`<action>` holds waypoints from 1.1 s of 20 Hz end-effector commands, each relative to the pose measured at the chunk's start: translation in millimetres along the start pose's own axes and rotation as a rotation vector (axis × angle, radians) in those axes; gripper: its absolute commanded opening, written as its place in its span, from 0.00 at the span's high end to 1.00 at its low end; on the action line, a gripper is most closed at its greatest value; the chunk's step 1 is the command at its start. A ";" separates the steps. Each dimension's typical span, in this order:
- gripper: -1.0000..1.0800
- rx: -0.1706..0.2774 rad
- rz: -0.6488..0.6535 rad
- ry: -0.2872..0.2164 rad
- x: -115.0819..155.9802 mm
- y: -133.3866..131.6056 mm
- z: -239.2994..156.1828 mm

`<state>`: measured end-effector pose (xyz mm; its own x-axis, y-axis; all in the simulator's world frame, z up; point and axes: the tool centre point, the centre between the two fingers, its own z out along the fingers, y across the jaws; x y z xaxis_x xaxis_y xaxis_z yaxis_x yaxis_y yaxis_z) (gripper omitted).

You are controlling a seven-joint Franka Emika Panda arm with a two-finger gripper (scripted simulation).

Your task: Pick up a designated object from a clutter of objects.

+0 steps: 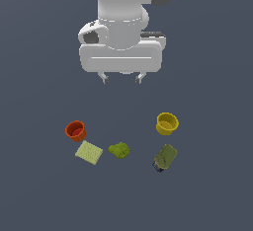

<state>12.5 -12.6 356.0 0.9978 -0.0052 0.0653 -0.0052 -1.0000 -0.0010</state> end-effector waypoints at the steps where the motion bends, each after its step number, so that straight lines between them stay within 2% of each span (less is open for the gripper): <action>1: 0.04 0.000 0.012 -0.002 3.2 -2.3 3.2; 11: 0.04 -0.003 0.124 -0.011 31.2 -23.5 32.2; 22: 0.04 -0.008 0.328 -0.027 73.9 -67.6 94.8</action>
<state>86.7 48.0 275.5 0.9536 -0.2985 0.0383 -0.2984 -0.9544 -0.0089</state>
